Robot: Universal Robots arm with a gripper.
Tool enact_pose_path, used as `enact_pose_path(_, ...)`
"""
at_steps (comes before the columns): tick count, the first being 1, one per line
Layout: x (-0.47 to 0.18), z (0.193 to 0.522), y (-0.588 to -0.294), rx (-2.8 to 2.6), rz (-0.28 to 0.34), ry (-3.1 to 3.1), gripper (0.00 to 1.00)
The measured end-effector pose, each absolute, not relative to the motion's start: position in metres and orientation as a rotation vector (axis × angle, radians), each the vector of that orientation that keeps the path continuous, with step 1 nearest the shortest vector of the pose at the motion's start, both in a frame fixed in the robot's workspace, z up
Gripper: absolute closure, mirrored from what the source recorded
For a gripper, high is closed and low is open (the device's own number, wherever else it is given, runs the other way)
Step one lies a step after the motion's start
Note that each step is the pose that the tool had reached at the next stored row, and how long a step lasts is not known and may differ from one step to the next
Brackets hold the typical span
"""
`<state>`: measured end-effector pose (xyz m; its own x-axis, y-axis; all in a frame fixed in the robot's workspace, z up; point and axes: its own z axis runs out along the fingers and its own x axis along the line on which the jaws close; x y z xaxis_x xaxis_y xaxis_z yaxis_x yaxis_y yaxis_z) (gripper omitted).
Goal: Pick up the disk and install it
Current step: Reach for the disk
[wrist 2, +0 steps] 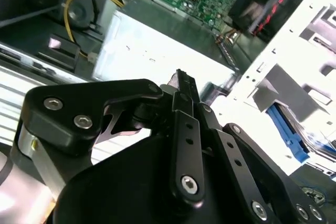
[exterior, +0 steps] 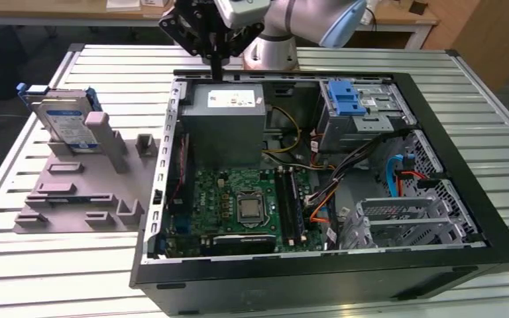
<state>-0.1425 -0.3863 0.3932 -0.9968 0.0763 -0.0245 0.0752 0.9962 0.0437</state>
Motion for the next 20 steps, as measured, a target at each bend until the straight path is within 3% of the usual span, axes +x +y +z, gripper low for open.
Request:
enact_pose_path(3,-0.149,0.393,-0.386,0.118,0.064,3.112,0.89)
enact_pose_path(7,-0.152,0.393,-0.384,0.117,0.014,3.112,0.89)
enact_pose_path(20,-0.177,0.392,-0.381,0.117,0.013,3.114,0.89)
